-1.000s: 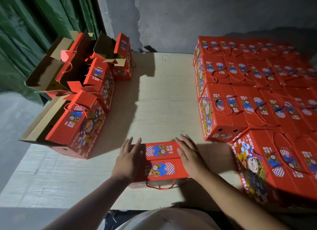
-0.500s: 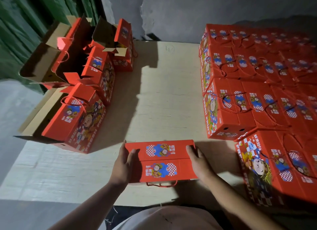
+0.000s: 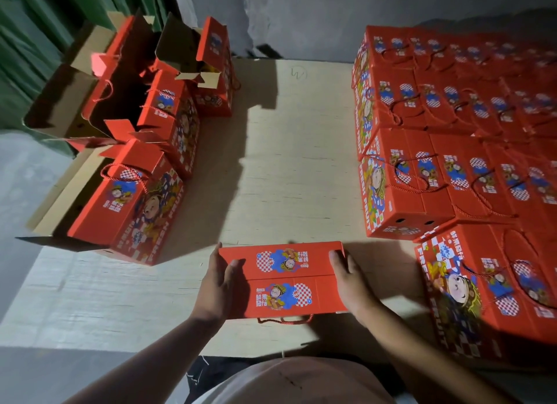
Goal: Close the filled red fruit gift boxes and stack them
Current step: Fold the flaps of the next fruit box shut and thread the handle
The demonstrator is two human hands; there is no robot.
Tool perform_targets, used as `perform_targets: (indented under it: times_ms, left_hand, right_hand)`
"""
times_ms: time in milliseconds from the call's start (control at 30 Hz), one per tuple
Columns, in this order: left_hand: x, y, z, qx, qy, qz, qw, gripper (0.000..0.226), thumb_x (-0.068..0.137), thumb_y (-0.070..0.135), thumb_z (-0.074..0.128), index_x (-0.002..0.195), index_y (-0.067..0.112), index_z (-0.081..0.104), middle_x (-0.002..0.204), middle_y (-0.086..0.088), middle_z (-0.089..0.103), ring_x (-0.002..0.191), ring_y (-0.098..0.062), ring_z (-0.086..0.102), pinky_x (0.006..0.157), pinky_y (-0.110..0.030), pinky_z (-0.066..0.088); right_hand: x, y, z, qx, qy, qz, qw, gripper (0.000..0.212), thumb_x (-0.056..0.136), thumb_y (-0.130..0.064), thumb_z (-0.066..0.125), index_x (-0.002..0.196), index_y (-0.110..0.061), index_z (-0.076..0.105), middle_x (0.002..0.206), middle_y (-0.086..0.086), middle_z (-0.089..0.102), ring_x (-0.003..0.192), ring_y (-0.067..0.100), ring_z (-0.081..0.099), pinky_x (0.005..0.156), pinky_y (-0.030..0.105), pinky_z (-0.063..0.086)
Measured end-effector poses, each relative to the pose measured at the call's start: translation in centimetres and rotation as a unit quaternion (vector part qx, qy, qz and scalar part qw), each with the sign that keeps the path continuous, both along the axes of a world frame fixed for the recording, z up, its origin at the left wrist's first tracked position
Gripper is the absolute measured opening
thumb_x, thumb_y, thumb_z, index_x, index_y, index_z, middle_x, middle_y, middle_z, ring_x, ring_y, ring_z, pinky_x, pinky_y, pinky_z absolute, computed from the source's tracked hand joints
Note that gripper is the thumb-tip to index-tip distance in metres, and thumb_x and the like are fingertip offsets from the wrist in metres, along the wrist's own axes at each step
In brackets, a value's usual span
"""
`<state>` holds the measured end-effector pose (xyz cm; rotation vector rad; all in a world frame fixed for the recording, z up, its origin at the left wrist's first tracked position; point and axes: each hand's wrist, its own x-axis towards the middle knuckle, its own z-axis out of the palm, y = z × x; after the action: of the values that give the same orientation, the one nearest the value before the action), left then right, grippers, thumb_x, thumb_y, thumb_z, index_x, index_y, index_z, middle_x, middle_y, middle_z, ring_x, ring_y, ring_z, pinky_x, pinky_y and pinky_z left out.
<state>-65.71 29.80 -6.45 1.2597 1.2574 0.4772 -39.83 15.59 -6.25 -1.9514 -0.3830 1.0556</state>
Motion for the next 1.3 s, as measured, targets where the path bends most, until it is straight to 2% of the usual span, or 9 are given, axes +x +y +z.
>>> perform_targets:
  times_ms: [400, 533, 600, 700, 767, 900, 1033, 1133, 1300]
  left_hand:
    - [0.2, -0.2, 2.0, 0.020, -0.006, -0.008, 1.000, 0.021, 0.107, 0.035, 0.056, 0.128, 0.037, 0.052, 0.107, 0.022, 0.075, 0.103, -0.002, 0.070, 0.080, -0.018, 0.050]
    - [-2.1, -1.1, 1.6, -0.017, 0.003, -0.015, 1.000, 0.040, 0.100, 0.056, 0.061, 0.138, 0.043, 0.054, 0.122, 0.016, 0.074, 0.109, -0.010, 0.072, 0.092, -0.032, 0.058]
    - [-3.5, -2.3, 0.9, -0.032, 0.022, 0.001, 0.999, 0.066, 0.091, 0.072, 0.060, 0.147, 0.038, 0.050, 0.130, 0.010, 0.071, 0.114, -0.015, 0.070, 0.099, -0.047, 0.057]
    - [-4.3, -4.0, 0.6, -0.074, 0.010, 0.033, 0.997, 0.069, 0.082, 0.084, 0.054, 0.137, 0.043, 0.057, 0.122, 0.015, 0.073, 0.111, -0.010, 0.068, 0.082, -0.045, 0.057]
    - [-4.2, -4.5, 0.7, -0.085, 0.011, 0.044, 0.995, 0.064, 0.080, 0.086, 0.051, 0.127, 0.044, 0.063, 0.114, 0.018, 0.073, 0.109, -0.010, 0.067, 0.076, -0.043, 0.056]
    - [-4.1, -4.5, 1.2, -0.088, 0.024, 0.034, 0.995, 0.066, 0.079, 0.088, 0.047, 0.119, 0.040, 0.066, 0.107, 0.019, 0.075, 0.106, -0.010, 0.067, 0.079, -0.046, 0.056]
    - [-4.5, -4.2, 1.3, -0.088, 0.044, 0.013, 0.995, 0.073, 0.075, 0.094, 0.043, 0.114, 0.038, 0.066, 0.110, 0.014, 0.075, 0.105, -0.013, 0.067, 0.079, -0.044, 0.056]
    - [-4.5, -4.2, 1.3, -0.086, 0.050, 0.003, 0.995, 0.074, 0.074, 0.096, 0.041, 0.113, 0.037, 0.066, 0.111, 0.012, 0.074, 0.105, -0.015, 0.067, 0.079, -0.043, 0.056]
    - [-4.4, -4.2, 1.1, -0.089, 0.053, 0.002, 0.995, 0.070, 0.077, 0.094, 0.041, 0.112, 0.039, 0.065, 0.111, 0.014, 0.072, 0.106, -0.015, 0.065, 0.082, -0.045, 0.056]
  right_hand:
    - [-0.3, -0.1, 1.4, 0.011, -0.011, -0.010, 1.000, 0.053, 0.103, -0.062, 0.043, 0.141, -0.029, 0.058, 0.126, -0.002, 0.071, 0.108, 0.018, 0.069, 0.098, 0.039, 0.055]
    - [-1.9, -2.6, 1.3, 0.039, 0.127, -0.096, 0.986, 0.059, 0.106, -0.061, 0.031, 0.125, -0.021, 0.070, 0.112, -0.004, 0.080, 0.101, 0.012, 0.076, 0.084, 0.027, 0.060]
    - [-2.3, -4.9, -0.3, 0.020, 0.221, -0.175, 0.959, 0.069, 0.106, -0.064, 0.027, 0.139, -0.014, 0.062, 0.135, 0.009, 0.070, 0.124, 0.024, 0.066, 0.106, 0.038, 0.050]
    - [-3.1, -7.6, -2.0, -0.054, 0.386, -0.276, 0.879, 0.063, 0.111, -0.051, 0.031, 0.153, -0.006, 0.040, 0.160, 0.027, 0.040, 0.149, 0.040, 0.038, 0.119, 0.053, 0.032]
    - [-4.2, -7.9, -2.2, -0.098, 0.440, -0.273, 0.850, 0.055, 0.113, -0.036, 0.033, 0.152, 0.001, 0.038, 0.157, 0.031, 0.041, 0.149, 0.043, 0.036, 0.119, 0.056, 0.030]
    - [-5.7, -6.6, -0.8, -0.121, 0.482, -0.132, 0.858, 0.048, 0.103, -0.006, 0.028, 0.143, 0.002, 0.054, 0.130, 0.023, 0.065, 0.134, 0.036, 0.048, 0.118, 0.055, 0.032]
    - [-6.4, -5.5, 0.5, -0.113, 0.466, -0.002, 0.878, 0.047, 0.098, 0.000, 0.037, 0.129, -0.007, 0.071, 0.132, 0.012, 0.072, 0.130, 0.031, 0.061, 0.111, 0.050, 0.045]
    - [-7.1, -5.4, 1.0, -0.172, 0.375, 0.053, 0.910, 0.024, 0.101, -0.022, 0.061, 0.118, -0.010, 0.073, 0.119, 0.007, 0.077, 0.110, 0.024, 0.071, 0.098, 0.041, 0.054]
    - [-8.1, -5.7, 1.2, -0.120, 0.207, 0.018, 0.971, 0.034, 0.094, -0.043, 0.075, 0.116, -0.018, 0.070, 0.114, 0.006, 0.076, 0.104, 0.024, 0.072, 0.091, 0.038, 0.055]
